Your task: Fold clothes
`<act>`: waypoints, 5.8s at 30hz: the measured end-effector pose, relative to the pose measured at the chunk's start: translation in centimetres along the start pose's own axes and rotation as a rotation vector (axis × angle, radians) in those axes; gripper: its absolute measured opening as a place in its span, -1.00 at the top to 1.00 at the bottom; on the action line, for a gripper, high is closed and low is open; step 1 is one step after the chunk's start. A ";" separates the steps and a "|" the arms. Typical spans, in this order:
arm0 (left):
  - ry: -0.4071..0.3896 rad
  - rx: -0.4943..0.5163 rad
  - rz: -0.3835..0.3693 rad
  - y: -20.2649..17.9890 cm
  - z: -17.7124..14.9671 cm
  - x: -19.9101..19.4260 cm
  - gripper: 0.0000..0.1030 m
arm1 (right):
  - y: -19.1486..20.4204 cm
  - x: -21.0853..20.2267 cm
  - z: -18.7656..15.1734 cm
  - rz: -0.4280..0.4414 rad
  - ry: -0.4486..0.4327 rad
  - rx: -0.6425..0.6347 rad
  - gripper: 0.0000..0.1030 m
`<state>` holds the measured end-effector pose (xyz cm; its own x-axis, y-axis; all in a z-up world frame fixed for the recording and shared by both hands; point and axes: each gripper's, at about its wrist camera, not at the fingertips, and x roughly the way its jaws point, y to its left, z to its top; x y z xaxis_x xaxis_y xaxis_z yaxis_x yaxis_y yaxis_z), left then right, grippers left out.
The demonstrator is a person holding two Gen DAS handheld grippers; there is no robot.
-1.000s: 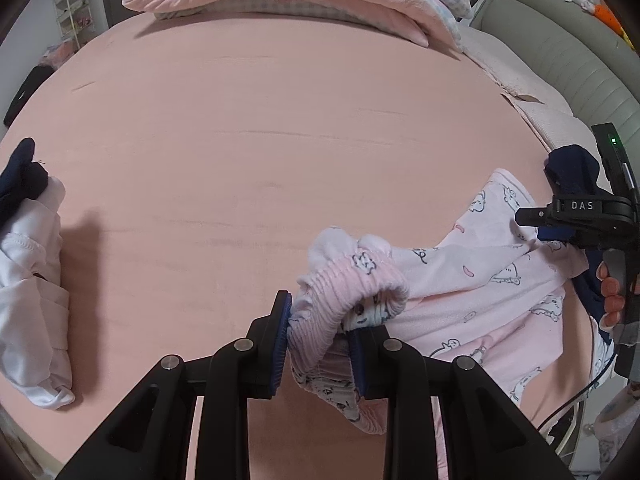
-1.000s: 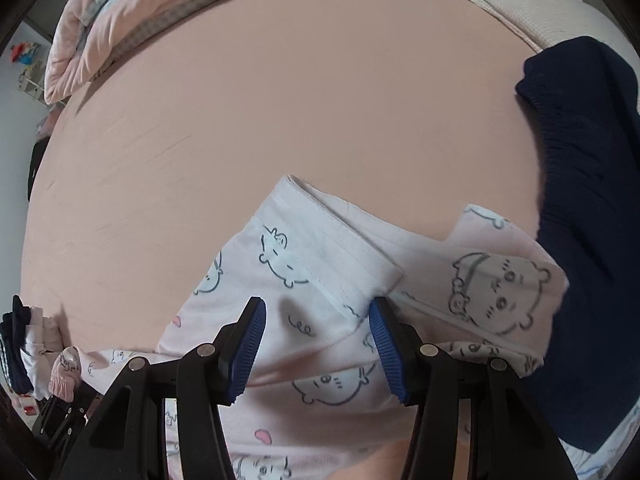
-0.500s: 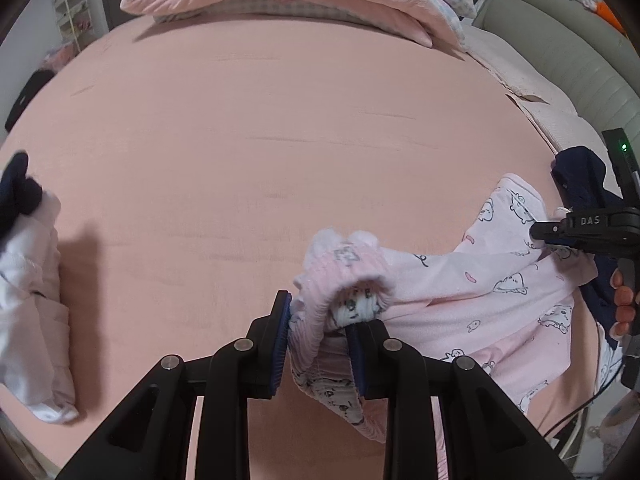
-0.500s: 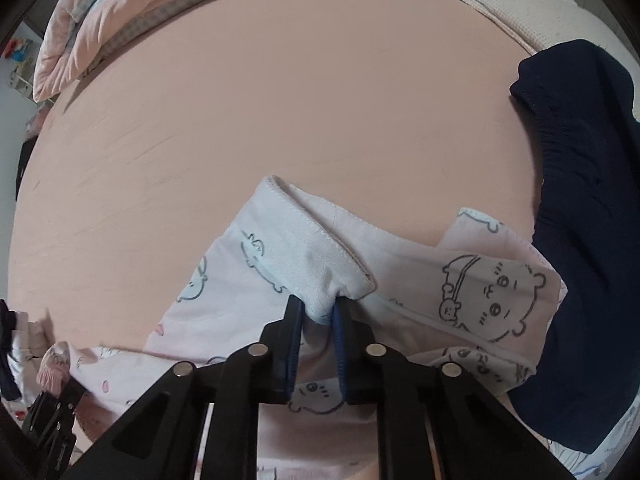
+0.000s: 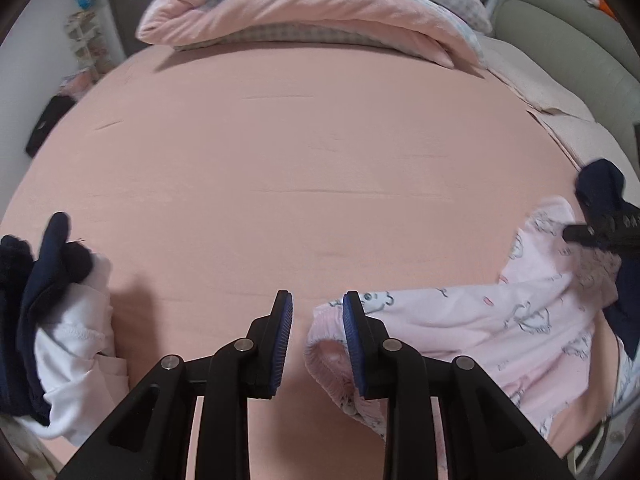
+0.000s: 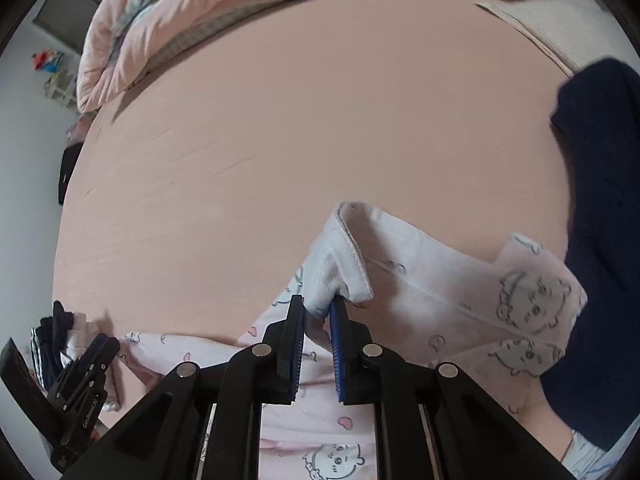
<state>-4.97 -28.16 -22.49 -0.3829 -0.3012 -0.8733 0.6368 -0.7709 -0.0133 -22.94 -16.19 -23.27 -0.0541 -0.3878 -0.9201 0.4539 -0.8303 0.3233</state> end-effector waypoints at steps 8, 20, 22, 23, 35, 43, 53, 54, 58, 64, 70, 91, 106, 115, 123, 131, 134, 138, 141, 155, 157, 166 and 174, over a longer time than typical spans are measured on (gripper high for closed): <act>0.112 -0.078 -0.044 0.5 -1.3 1.7 0.42 | 1.2 0.2 2.2 -0.002 -0.015 -0.026 0.80; 0.169 -0.169 -0.093 2.2 -1.6 3.0 -0.27 | -3.1 -2.9 6.1 0.082 -0.080 -0.071 0.80; 0.189 -0.197 -0.131 2.3 -1.9 3.5 -0.28 | -3.1 -2.9 6.4 0.080 -0.084 -0.077 0.80; 0.197 -0.211 -0.148 2.3 -2.0 3.9 -0.28 | -3.0 -2.9 6.4 0.078 -0.085 -0.081 0.80; 0.161 -0.271 -0.102 1.2 -2.7 5.2 0.15 | -4.6 -2.0 4.6 -0.025 -0.052 0.013 -0.22; 0.147 -0.256 -0.085 0.0 -3.0 5.0 0.38 | -6.9 -1.1 3.1 0.036 -0.010 0.079 -0.22; 0.112 -0.276 -0.131 -0.6 -4.0 4.5 0.58 | -3.1 3.5 4.4 0.058 0.031 0.057 -0.17; 0.110 -0.273 -0.134 -0.7 -4.0 4.4 0.63 | -3.0 3.9 4.4 0.066 0.029 0.051 -0.05; 0.090 -0.250 -0.132 -1.3 -3.8 4.1 0.74 | -2.5 5.2 4.3 0.077 0.022 0.039 0.86; 0.073 -0.254 -0.105 -1.5 -2.8 4.3 0.79 | -2.4 5.2 5.2 0.121 0.000 0.038 0.88; 0.044 -0.236 -0.101 -0.9 -1.0 4.1 0.81 | -1.0 4.5 7.4 0.126 -0.060 -0.014 0.88; 0.015 -0.229 -0.090 -0.5 7.1 5.3 0.78 | -1.9 1.8 8.1 0.183 -0.106 -0.035 0.87; 0.014 -0.372 -0.237 -0.5 2.6 0.5 -0.70 | -2.1 -3.7 4.7 0.203 -0.120 -0.019 -0.42; -0.001 -0.301 -0.234 -1.6 0.1 -3.5 -0.70 | -3.3 -7.5 1.0 0.189 -0.154 0.016 -0.42; 0.019 -0.270 -0.232 -2.1 -3.4 -5.1 -0.70 | -5.8 -9.4 -2.8 0.147 -0.160 0.030 -0.42; 0.043 -0.220 -0.257 -4.0 -5.9 -4.9 -0.70 | -8.7 -9.6 -4.9 0.126 -0.150 0.085 -0.42; 0.069 -0.188 -0.245 -4.8 -6.3 -3.9 -0.70 | -9.9 -9.8 -5.4 0.111 -0.155 0.099 -0.42; 0.112 -0.163 -0.248 -5.5 -6.8 -2.6 -0.70 | -11.7 -9.5 -5.9 0.116 -0.155 0.150 -0.42; 0.143 -0.137 -0.252 -6.0 -7.4 -1.7 -0.70 | -13.2 -9.1 -6.4 0.115 -0.150 0.191 -0.42; 0.234 -0.105 -0.330 -7.7 -10.9 1.0 -0.70 | -16.9 -5.1 -8.0 0.125 -0.093 0.320 -0.42; 0.236 -0.088 -0.349 -8.2 -10.9 1.0 -0.70 | -17.3 -4.4 -8.0 0.128 -0.089 0.345 -0.42; 0.239 -0.081 -0.353 -9.8 -10.4 1.3 -0.70 | -18.6 -2.4 -7.9 0.211 -0.091 0.452 -0.42; 0.238 -0.058 -0.350 -10.6 -10.2 1.2 -0.70 | -17.6 -1.9 -7.4 0.223 -0.098 0.446 -0.42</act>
<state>-5.35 -14.63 -28.34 -0.4216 0.1165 -0.8993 0.5350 -0.7688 -0.3504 -24.28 2.13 -28.87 -0.0918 -0.5931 -0.7999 0.0412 -0.8048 0.5921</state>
